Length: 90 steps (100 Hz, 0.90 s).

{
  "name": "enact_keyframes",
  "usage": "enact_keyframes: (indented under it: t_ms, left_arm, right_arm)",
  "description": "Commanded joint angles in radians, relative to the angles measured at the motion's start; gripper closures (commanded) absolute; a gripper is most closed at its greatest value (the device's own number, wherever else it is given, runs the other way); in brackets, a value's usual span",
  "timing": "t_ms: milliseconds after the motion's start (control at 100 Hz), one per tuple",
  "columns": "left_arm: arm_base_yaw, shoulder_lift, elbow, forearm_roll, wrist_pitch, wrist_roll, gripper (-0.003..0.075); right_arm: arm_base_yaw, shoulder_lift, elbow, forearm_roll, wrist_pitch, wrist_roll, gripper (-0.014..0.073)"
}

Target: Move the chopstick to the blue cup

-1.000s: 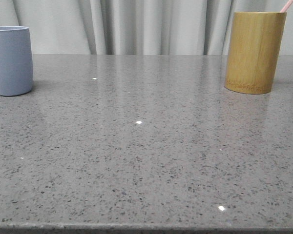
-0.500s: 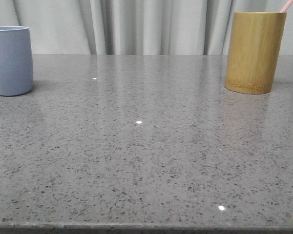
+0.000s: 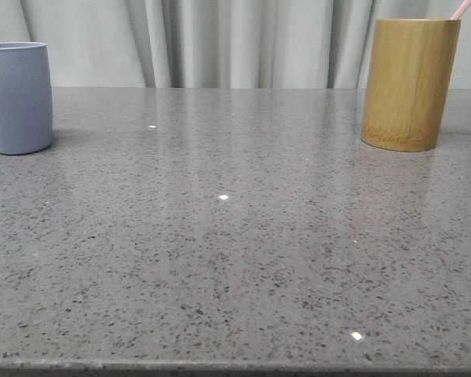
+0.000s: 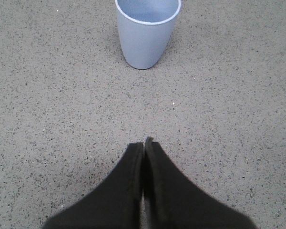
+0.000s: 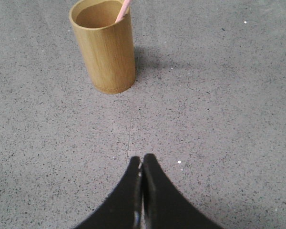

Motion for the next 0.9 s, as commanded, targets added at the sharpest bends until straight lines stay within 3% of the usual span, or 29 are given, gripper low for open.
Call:
enact_keyframes:
  t_ms: [0,390,490,560,640,710,800,890]
  left_arm:
    - [0.001,0.018,-0.035,-0.009,-0.045,-0.001,0.0739]
    - [0.001,0.019,-0.035,-0.009,-0.042,0.008,0.0717]
    - [0.001,0.019,-0.035,-0.012,-0.04,0.008,0.0588]
    - [0.001,0.019,-0.035,-0.016,-0.037,0.008,0.042]
    - [0.001,0.019,-0.035,-0.016,-0.037,0.008,0.0169]
    - [0.001,0.019,-0.035,-0.016,-0.047,0.008,0.005]
    - [0.001,0.019,-0.035,-0.016,-0.061,0.008,0.0029]
    - [0.001,0.019,-0.035,-0.017,-0.086,0.008,0.0048]
  right_arm:
    - [-0.006,0.014,-0.034,0.002,-0.057,-0.01,0.0662]
    - [-0.006,0.014,-0.034,0.002,-0.061,-0.01,0.0635]
    - [-0.006,0.014,-0.034,0.002,-0.069,-0.01,0.052]
    - [-0.006,0.014,-0.034,0.002,-0.077,-0.01,0.0379]
    - [-0.006,0.014,-0.034,0.002,-0.081,-0.01,0.0186]
    - [-0.006,0.014,-0.034,0.002,-0.085,-0.01,0.005]
    - [-0.006,0.014,-0.034,0.002,-0.093,-0.01,-0.0032]
    - [-0.006,0.014,-0.034,0.002,-0.101,-0.01,-0.003]
